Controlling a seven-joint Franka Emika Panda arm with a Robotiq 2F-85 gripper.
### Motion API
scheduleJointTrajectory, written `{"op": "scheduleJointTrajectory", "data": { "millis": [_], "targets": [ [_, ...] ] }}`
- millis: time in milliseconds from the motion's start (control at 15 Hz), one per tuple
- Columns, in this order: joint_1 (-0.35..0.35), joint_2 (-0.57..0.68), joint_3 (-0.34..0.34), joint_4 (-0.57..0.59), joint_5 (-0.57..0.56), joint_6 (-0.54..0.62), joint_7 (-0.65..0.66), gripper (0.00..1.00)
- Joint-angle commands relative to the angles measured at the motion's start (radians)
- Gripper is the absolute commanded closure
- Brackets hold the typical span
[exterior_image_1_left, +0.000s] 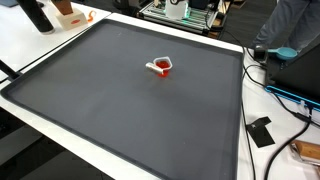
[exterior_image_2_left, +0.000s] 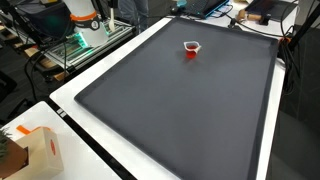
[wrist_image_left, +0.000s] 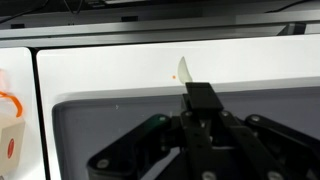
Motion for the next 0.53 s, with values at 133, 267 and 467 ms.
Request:
{"op": "scheduleJointTrajectory", "data": {
  "millis": [133,267,467],
  "targets": [
    [0.009,0.001,-0.008,0.002,-0.004,-0.004,0.005,0.87],
    [0.009,0.001,-0.008,0.002,-0.004,-0.004,0.005,0.87],
    [0.021,0.006,-0.017,0.007,0.007,0.023,-0.021,0.97]
  ]
}}
